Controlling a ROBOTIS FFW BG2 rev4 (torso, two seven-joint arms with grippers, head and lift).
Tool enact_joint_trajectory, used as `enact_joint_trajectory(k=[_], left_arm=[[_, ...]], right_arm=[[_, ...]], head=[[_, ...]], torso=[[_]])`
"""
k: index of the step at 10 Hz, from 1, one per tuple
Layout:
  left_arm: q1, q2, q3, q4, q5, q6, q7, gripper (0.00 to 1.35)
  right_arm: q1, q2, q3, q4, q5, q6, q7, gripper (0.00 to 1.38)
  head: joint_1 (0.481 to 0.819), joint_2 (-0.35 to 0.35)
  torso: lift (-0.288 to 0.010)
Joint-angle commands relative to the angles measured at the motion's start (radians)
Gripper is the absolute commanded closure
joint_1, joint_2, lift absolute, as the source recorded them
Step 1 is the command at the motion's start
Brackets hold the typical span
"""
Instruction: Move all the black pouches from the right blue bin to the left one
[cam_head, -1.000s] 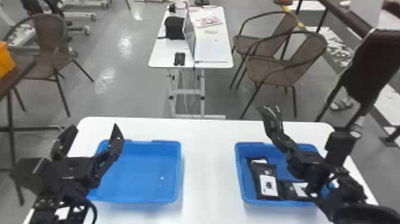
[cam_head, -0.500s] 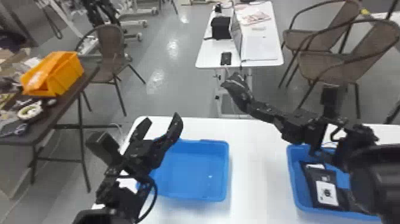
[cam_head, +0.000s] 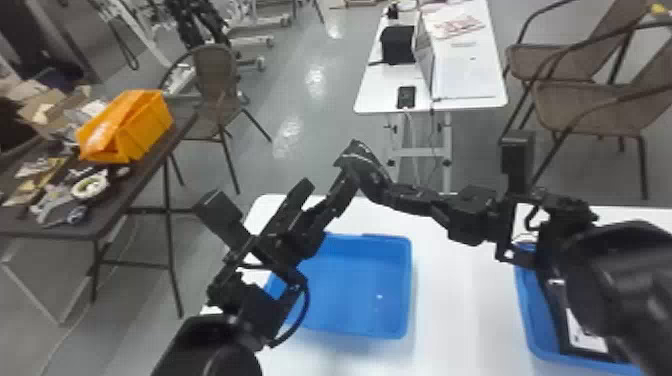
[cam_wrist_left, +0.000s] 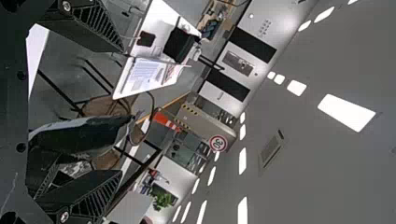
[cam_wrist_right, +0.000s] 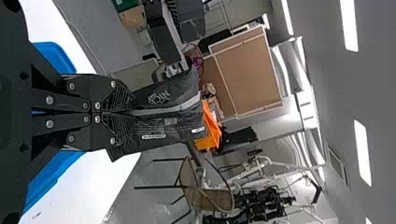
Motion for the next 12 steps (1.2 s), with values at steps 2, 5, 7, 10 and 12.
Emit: enact_joint_trajectory(k=[2, 5, 7, 10, 12], left_arm=[[-0.015, 0.003, -0.001, 0.001, -0.015, 0.056, -0.01, 0.09], [-0.015, -0.019, 0.01, 0.001, -0.07, 0.087, -0.004, 0.09], [-0.017, -0.025, 0.012, 0.001, -0.127, 0.082, 0.006, 0.67], [-0.005, -0.025, 0.012, 0.002, -0.106, 0.053, 0.052, 1.21], [-0.002, -0.017, 0.007, 0.004, -0.106, 0.035, 0.052, 1.21]], right_arm=[[-0.043, 0.0, 0.084, 0.038, -0.064, -0.01, 0.001, 1.28], [-0.053, 0.0, 0.117, 0.055, -0.098, -0.011, 0.001, 1.28], [-0.053, 0.0, 0.122, 0.061, -0.104, -0.011, 0.001, 1.28], [-0.052, 0.0, 0.122, 0.069, -0.11, -0.011, 0.001, 1.28], [-0.052, 0.002, 0.121, 0.07, -0.11, -0.011, 0.001, 1.28]], head=[[0.695, 0.277], [0.695, 0.302], [0.695, 0.312], [0.695, 0.323], [0.695, 0.328]], torso=[[0.0], [0.0], [0.0], [0.0], [0.0]])
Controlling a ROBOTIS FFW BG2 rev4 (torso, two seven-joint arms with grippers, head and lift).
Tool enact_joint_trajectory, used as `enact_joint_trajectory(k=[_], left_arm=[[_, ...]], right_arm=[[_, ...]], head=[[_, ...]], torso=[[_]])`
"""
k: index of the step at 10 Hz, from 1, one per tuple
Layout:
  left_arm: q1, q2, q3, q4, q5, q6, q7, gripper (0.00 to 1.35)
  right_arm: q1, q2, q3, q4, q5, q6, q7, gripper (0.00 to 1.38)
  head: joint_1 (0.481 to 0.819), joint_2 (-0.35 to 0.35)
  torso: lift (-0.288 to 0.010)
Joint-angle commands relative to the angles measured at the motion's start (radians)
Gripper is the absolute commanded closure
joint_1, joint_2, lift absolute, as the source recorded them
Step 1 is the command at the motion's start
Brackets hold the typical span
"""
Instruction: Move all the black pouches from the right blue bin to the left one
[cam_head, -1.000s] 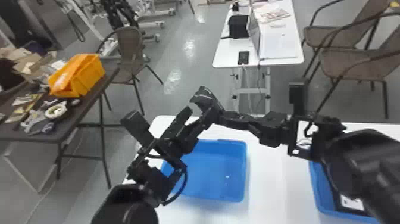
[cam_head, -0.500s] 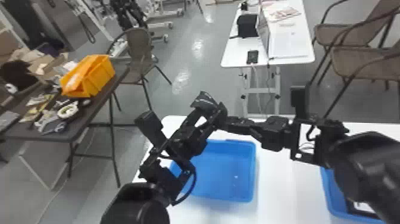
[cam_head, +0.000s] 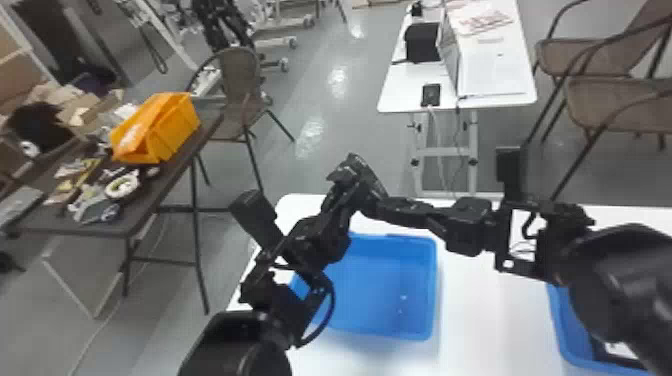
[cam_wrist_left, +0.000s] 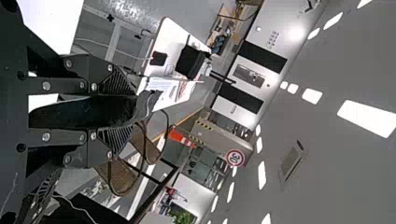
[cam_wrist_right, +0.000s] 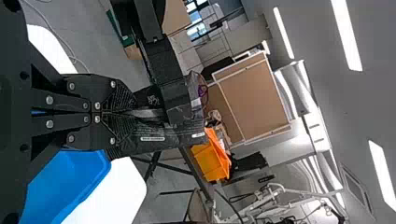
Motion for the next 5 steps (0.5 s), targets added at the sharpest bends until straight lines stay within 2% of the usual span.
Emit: enact_joint_trajectory(k=[1, 2, 3, 4, 5], left_arm=[[0.006, 0.0, 0.0, 0.001, -0.007, -0.023, 0.0, 1.21], [0.01, 0.0, 0.003, 0.002, -0.014, -0.034, 0.0, 1.21], [0.015, 0.0, 0.01, 0.004, -0.033, -0.046, 0.002, 1.21], [0.022, -0.005, 0.026, 0.013, -0.099, -0.066, 0.002, 1.21], [0.036, -0.011, 0.042, 0.031, -0.192, -0.097, 0.002, 1.21]], right_arm=[[0.0, 0.002, -0.005, 0.008, -0.006, -0.008, 0.0, 1.11], [0.008, 0.005, -0.022, 0.008, 0.003, -0.014, 0.003, 0.79], [0.023, 0.01, -0.051, 0.009, 0.011, -0.031, 0.003, 0.54], [0.055, 0.017, -0.111, -0.007, 0.072, -0.047, 0.003, 0.28], [0.106, 0.03, -0.197, -0.038, 0.16, -0.07, -0.001, 0.1]], head=[[0.695, 0.329], [0.695, 0.33], [0.695, 0.33], [0.695, 0.328], [0.695, 0.323]], torso=[[0.0], [0.0], [0.0], [0.0], [0.0]])
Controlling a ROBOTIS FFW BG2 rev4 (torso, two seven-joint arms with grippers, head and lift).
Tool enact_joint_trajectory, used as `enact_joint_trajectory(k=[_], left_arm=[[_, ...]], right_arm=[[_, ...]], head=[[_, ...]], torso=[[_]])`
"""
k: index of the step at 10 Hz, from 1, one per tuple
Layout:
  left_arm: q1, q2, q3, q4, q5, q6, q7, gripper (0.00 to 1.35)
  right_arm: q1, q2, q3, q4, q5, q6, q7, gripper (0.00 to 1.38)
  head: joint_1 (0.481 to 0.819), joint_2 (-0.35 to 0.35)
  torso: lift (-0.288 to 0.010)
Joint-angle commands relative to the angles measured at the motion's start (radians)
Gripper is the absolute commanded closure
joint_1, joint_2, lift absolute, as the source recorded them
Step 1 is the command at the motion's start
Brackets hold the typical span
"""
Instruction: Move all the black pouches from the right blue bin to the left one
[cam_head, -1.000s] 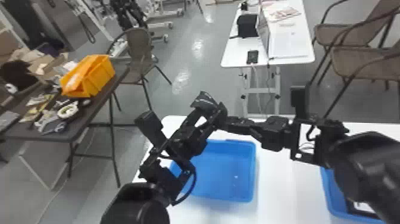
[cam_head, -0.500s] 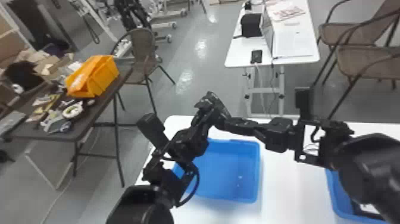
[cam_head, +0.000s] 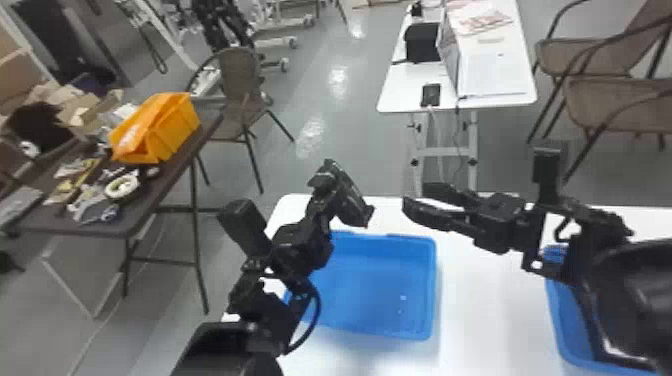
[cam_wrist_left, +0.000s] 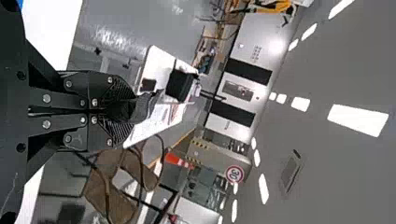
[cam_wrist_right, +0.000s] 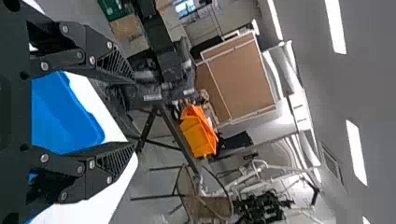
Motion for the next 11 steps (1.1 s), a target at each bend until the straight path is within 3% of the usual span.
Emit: enact_joint_trajectory(k=[1, 3, 6, 7, 9, 10, 11], left_arm=[[0.026, -0.009, 0.018, 0.029, -0.137, -0.041, 0.0, 1.21], [0.056, -0.026, 0.021, 0.081, -0.345, -0.117, -0.002, 1.21], [0.045, -0.026, 0.004, 0.21, -0.381, -0.192, -0.02, 1.21], [0.035, -0.022, -0.006, 0.258, -0.35, -0.243, -0.022, 0.98], [0.027, -0.014, -0.003, 0.284, -0.347, -0.335, -0.062, 0.06], [0.027, -0.008, -0.008, 0.282, -0.327, -0.355, -0.063, 0.0], [0.029, -0.006, -0.011, 0.276, -0.299, -0.38, -0.063, 0.11]], right_arm=[[0.093, 0.017, -0.13, -0.064, 0.123, -0.032, -0.036, 0.09], [0.235, 0.047, -0.269, -0.179, 0.236, -0.075, -0.137, 0.14], [0.301, 0.059, -0.343, -0.208, 0.238, -0.09, -0.17, 0.15], [0.303, 0.056, -0.343, -0.211, 0.247, -0.09, -0.168, 0.15], [0.304, 0.054, -0.341, -0.214, 0.261, -0.1, -0.168, 0.14], [0.311, 0.051, -0.345, -0.225, 0.27, -0.096, -0.171, 0.15], [0.332, 0.053, -0.355, -0.25, 0.285, -0.075, -0.196, 0.14]], head=[[0.695, 0.312], [0.695, 0.272], [0.695, 0.186], [0.695, 0.174], [0.695, 0.161], [0.695, 0.155], [0.695, 0.153]], torso=[[0.0], [0.0], [0.0], [0.0], [0.0], [0.0], [0.0]])
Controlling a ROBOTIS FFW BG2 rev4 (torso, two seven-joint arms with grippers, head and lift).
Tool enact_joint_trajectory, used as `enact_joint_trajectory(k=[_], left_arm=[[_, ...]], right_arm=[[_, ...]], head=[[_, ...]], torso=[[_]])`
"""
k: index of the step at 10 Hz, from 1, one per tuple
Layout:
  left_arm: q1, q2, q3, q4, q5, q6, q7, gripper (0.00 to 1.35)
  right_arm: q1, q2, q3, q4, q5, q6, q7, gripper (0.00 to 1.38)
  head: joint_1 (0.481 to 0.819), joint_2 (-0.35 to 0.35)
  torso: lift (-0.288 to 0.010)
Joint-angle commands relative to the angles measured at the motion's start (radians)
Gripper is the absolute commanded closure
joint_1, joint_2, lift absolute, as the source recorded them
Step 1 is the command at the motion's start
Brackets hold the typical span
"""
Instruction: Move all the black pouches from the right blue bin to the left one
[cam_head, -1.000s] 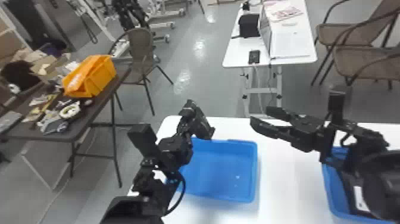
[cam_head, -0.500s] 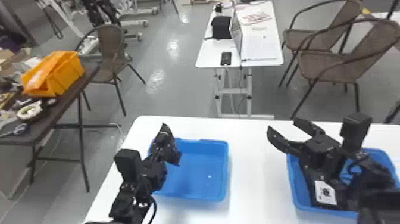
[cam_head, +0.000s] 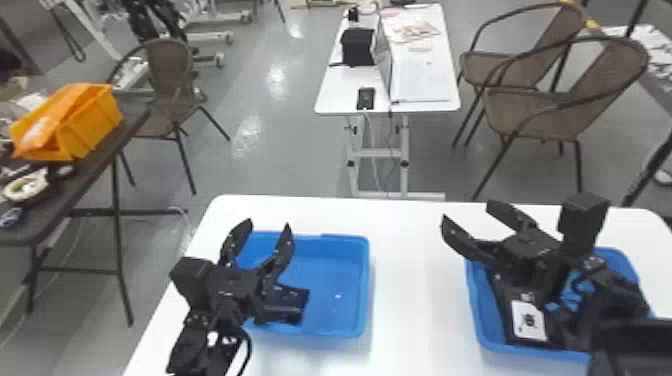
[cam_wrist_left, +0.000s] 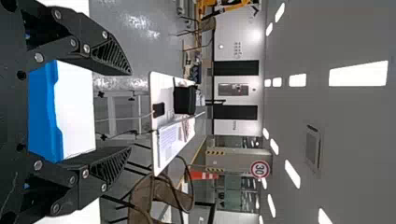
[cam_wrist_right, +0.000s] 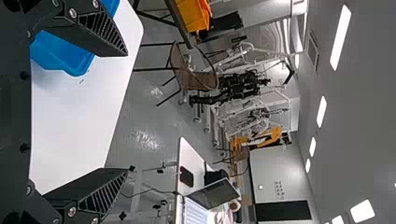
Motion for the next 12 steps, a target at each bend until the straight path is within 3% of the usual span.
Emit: enact_joint_trajectory(k=[1, 3, 4, 5, 7, 9, 12], left_arm=[[0.004, -0.006, 0.001, -0.021, 0.039, -0.032, 0.0, 0.11], [0.019, -0.034, 0.023, -0.076, 0.045, -0.029, 0.0, 0.11], [0.021, -0.043, 0.029, -0.084, 0.043, -0.028, 0.0, 0.12], [0.022, -0.043, 0.029, -0.084, 0.045, -0.025, 0.0, 0.12], [0.024, -0.039, 0.027, -0.084, 0.053, -0.02, 0.0, 0.12], [0.024, -0.029, 0.019, -0.084, 0.063, -0.02, 0.0, 0.12], [0.024, -0.025, 0.018, -0.084, 0.07, -0.02, 0.0, 0.12]], right_arm=[[0.042, 0.0, -0.019, -0.034, 0.015, 0.017, -0.045, 0.14], [0.136, 0.002, -0.062, -0.064, -0.004, 0.047, -0.139, 0.15], [0.188, 0.002, -0.073, -0.089, -0.059, 0.082, -0.192, 0.15], [0.24, 0.005, -0.071, -0.132, -0.091, 0.122, -0.263, 0.15], [0.306, 0.035, -0.071, -0.147, -0.131, 0.174, -0.357, 0.15], [0.321, 0.036, -0.082, -0.138, -0.165, 0.183, -0.445, 0.15], [0.298, 0.036, -0.103, -0.109, -0.186, 0.192, -0.518, 0.15]], head=[[0.695, 0.144], [0.695, 0.122], [0.695, 0.104], [0.695, 0.087], [0.695, 0.07], [0.695, 0.069], [0.695, 0.031]], torso=[[0.0], [0.0], [0.0], [0.0], [0.0], [0.0], [0.0]])
